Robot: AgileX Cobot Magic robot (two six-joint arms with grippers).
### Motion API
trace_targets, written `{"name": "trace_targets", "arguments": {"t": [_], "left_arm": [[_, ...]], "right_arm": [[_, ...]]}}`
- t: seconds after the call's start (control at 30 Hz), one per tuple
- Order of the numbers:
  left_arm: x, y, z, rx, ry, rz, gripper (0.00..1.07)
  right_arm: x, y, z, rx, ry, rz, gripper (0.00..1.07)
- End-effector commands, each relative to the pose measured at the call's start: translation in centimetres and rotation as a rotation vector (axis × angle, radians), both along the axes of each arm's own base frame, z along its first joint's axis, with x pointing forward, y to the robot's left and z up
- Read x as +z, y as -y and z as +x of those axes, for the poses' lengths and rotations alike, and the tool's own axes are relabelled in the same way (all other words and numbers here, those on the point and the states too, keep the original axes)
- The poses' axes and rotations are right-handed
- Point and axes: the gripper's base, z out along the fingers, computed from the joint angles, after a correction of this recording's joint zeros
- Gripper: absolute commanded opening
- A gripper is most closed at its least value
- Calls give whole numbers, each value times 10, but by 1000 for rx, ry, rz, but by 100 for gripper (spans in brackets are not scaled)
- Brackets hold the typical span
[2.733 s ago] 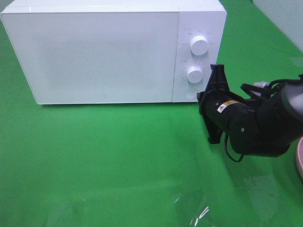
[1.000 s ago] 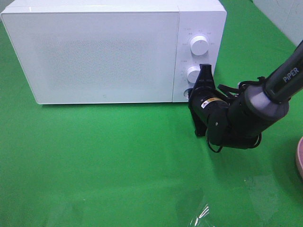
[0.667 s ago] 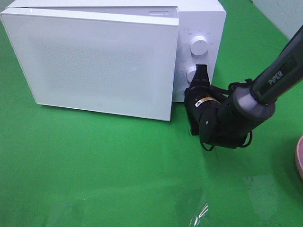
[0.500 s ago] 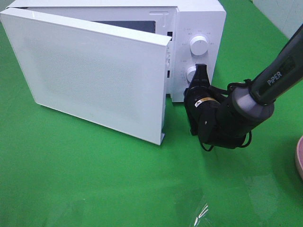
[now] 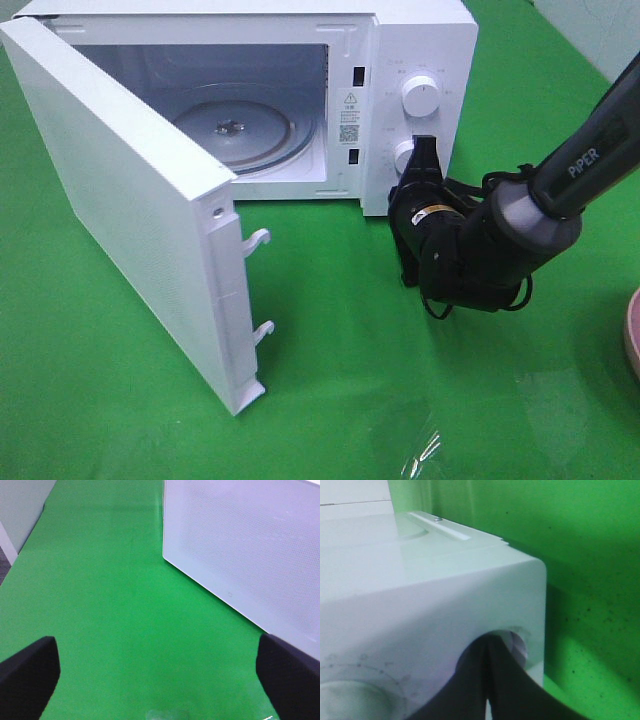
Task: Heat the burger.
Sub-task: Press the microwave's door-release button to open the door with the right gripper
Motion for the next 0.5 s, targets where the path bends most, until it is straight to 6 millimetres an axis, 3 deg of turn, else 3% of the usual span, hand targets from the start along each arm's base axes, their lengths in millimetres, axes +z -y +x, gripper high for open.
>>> {"name": "trace_targets", "arguments": {"t": [0.03,0.5], "left_arm": [[0,1,-3,1,29,0,100],[0,1,-3,1,29,0,100]], "right_arm": [[29,8,20,-16,183,18,0],[29,18,-14,47,-45,-8,0]]}}
